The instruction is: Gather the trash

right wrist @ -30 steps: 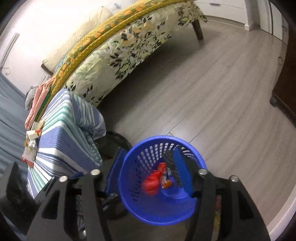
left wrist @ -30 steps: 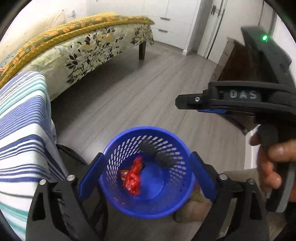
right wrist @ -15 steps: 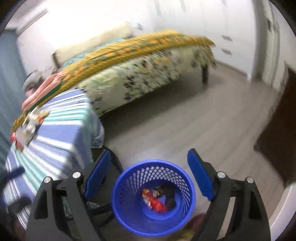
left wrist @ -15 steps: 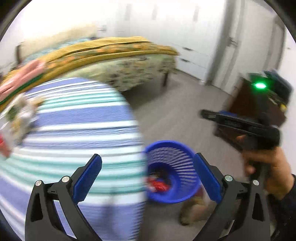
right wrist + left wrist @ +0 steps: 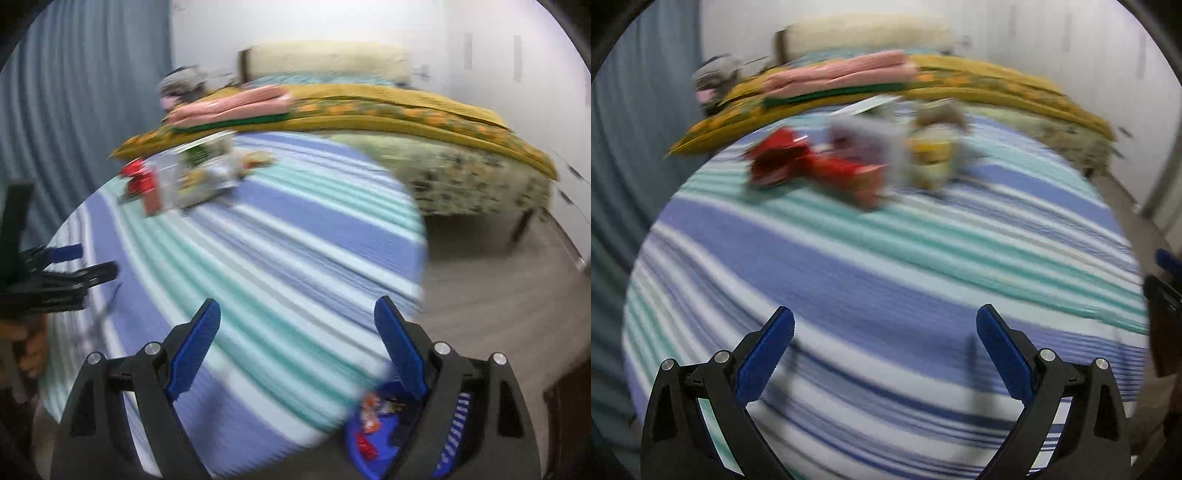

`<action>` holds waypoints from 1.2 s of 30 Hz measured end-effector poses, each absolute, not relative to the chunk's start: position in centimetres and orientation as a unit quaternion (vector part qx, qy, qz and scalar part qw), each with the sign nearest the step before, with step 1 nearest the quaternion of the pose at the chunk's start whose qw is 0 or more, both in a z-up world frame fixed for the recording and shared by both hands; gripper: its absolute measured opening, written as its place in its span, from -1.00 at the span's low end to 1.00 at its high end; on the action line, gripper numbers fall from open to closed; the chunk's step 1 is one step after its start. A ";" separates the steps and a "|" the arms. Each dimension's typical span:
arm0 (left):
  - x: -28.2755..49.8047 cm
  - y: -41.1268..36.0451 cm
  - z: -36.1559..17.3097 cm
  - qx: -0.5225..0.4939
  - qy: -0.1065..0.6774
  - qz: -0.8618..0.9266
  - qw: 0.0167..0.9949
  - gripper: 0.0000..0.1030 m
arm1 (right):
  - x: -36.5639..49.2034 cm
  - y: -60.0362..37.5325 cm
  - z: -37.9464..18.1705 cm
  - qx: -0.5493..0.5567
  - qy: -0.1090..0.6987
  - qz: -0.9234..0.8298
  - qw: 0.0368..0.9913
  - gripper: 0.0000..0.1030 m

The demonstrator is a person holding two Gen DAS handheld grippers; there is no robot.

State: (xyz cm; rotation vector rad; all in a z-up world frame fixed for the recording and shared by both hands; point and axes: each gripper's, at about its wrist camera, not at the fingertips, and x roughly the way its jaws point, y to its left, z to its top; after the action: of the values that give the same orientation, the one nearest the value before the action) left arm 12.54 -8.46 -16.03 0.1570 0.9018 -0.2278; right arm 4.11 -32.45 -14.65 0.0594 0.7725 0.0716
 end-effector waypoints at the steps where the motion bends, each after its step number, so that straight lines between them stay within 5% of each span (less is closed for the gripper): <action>1: 13.0 -7.5 -16.4 0.076 0.440 -0.097 0.889 0.89 | 5.0 -31.1 -14.8 0.017 0.383 0.042 0.923 0.62; 14: 14.8 -5.9 -16.9 0.055 0.459 -0.099 0.881 0.90 | 11.2 -25.6 -17.5 -0.006 0.441 0.060 0.895 0.62; 29: 26.7 -5.0 -15.6 -0.089 0.448 -0.021 0.889 0.89 | 11.2 -25.7 -17.8 -0.001 0.442 0.054 0.895 0.72; 32: 26.8 -5.3 -16.0 -0.086 0.449 -0.021 0.889 0.79 | 11.2 -25.7 -17.8 -0.001 0.442 0.054 0.895 0.72; 35: 26.0 -5.2 -15.9 -0.101 0.442 -0.040 0.890 0.44 | 11.2 -25.7 -17.8 -0.001 0.442 0.053 0.895 0.72; 36: 25.8 -5.4 -15.7 -0.104 0.439 -0.054 0.891 0.18 | 11.2 -25.8 -17.8 -0.001 0.442 0.053 0.895 0.72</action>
State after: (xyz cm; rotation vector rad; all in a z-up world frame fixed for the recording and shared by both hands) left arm 25.78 -5.38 -15.73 -0.2153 0.9111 -0.1122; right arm 11.17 -25.77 -17.78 -0.0015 0.9172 0.1096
